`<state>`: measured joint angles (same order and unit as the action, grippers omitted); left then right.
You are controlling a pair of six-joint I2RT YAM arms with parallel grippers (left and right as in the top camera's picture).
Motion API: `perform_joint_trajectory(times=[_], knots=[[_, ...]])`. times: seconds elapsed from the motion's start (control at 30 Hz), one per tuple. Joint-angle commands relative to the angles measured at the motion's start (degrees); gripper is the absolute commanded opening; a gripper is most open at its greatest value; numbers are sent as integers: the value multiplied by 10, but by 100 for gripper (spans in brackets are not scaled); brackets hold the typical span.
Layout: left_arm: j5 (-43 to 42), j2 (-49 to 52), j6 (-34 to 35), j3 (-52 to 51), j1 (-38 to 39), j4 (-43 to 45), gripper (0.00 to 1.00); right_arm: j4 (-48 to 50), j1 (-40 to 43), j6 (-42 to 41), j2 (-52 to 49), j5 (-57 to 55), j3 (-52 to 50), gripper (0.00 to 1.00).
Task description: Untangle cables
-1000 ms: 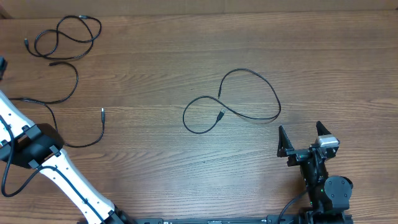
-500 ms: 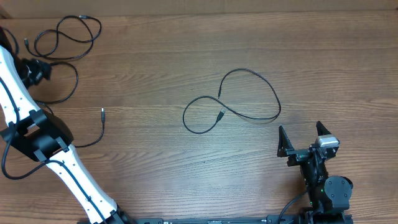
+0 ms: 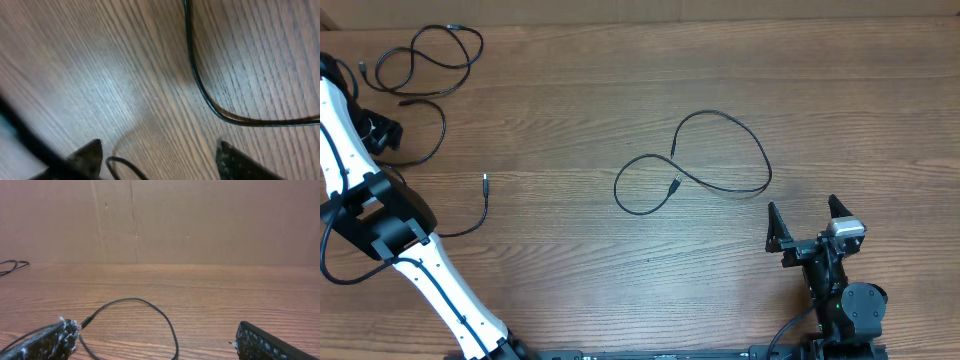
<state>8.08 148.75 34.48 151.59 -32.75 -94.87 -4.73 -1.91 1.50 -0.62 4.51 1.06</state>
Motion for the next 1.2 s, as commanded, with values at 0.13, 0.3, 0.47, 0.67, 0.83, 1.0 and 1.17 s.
perform_joint_trajectory(times=[0.13,0.3,0.47,0.67,0.83,1.0,1.17], knots=[[-105,-4,4,-16,-3,41,4,2,-3,1,5,1,-6,100],[-348,-4,106,-16,-40,59,4,2,-3,1,5,1,-6,100],[-416,-4,332,-16,-117,41,4,2,-3,1,5,1,-6,100],[-363,-4,342,-16,-160,48,4,2,-3,1,4,1,-6,100],[-299,-4,295,-16,-155,74,5,2,-3,1,4,1,-6,100],[-215,-3,249,-16,-135,92,5,2,-3,1,4,1,-6,100],[38,-2,208,-16,-96,65,4,2,-3,1,4,1,-6,100]])
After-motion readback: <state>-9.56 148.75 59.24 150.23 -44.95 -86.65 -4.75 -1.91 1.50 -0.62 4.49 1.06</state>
